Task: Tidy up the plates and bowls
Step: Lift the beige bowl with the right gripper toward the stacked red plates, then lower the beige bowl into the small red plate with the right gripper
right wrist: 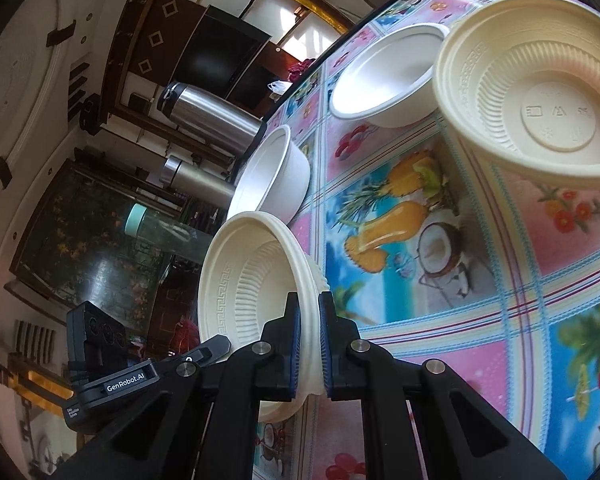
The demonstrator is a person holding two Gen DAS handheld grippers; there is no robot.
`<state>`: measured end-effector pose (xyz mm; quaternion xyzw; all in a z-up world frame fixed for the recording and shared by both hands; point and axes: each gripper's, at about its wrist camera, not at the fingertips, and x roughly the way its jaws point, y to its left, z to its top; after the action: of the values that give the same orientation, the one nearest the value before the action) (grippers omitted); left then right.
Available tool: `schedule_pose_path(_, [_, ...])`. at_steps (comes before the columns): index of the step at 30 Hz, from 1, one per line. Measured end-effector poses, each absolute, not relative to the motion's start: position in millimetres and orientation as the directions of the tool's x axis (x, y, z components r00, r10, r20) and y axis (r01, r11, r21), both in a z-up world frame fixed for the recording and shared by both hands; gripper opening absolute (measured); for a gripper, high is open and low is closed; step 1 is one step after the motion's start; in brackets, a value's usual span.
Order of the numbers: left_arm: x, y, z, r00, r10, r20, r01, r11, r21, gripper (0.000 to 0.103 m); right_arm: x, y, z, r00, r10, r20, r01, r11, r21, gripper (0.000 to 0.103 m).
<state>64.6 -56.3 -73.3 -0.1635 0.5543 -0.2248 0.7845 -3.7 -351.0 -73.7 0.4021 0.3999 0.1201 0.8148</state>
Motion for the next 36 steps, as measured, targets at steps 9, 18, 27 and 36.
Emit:
schedule_pose_path(9, [51.3,-20.7,-71.2,0.352,-0.513,-0.783,0.156,0.857,-0.492,0.008,-8.2,-314.8,-62.6,0.666,0.532,-0.522,0.028,0.683,0.730,0.009])
schedule_pose_path(18, [36.6,23.1,-32.9,0.484,-0.467,-0.740,0.167,0.879,-0.446,0.008,-15.0,-260.5,-34.6,0.708,0.574,-0.412,-0.130,0.679,0.723,0.009])
schedule_pose_path(27, [11.0,114.2,-7.5,0.622,-0.368,-0.691,0.072,0.906,-0.418,0.008,-1.3,-168.2,-10.8,0.633,0.684,-0.362,-0.288,0.642,0.711,0.009])
schedule_pose_path(36, [9.0,173.4,-21.6,0.654,-0.264,-0.709,-0.057,0.917,-0.395,0.009,12.8,-92.6,-13.2,0.540,0.729,-0.420,-0.346,0.647,0.679,0.009])
